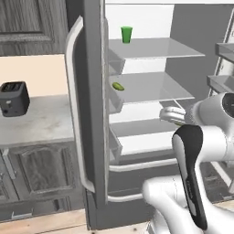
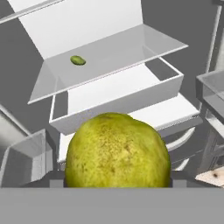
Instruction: Pick the mango and pear from the fridge and place them on the plate next to the blender to make a fruit smoothie.
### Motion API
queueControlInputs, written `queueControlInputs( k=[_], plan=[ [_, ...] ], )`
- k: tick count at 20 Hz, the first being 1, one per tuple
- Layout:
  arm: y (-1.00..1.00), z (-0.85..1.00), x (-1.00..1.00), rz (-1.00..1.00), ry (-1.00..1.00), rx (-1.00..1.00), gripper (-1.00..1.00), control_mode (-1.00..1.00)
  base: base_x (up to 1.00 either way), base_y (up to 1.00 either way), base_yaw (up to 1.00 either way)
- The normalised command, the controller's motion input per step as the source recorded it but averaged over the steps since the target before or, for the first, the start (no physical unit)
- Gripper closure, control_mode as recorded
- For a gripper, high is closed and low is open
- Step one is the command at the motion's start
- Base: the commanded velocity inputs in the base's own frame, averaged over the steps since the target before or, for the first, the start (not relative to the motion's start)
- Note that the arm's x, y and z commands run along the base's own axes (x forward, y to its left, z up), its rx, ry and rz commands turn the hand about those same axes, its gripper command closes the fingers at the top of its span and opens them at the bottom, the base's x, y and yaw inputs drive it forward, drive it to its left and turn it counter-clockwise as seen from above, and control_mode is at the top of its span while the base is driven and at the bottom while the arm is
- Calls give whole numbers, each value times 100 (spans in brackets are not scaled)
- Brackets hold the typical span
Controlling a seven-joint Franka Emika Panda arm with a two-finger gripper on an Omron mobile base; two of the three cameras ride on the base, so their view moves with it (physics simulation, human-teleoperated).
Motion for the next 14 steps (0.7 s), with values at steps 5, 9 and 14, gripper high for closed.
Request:
queueControlInputs(
  k=[5,9,14],
  plan=[
    [0,0,0,0,0,0,100,100,-77,0,7],
    [0,0,0,0,0,0,100,100,-64,0,18],
    [0,0,0,0,0,0,100,100,-54,1,35]
  ],
)
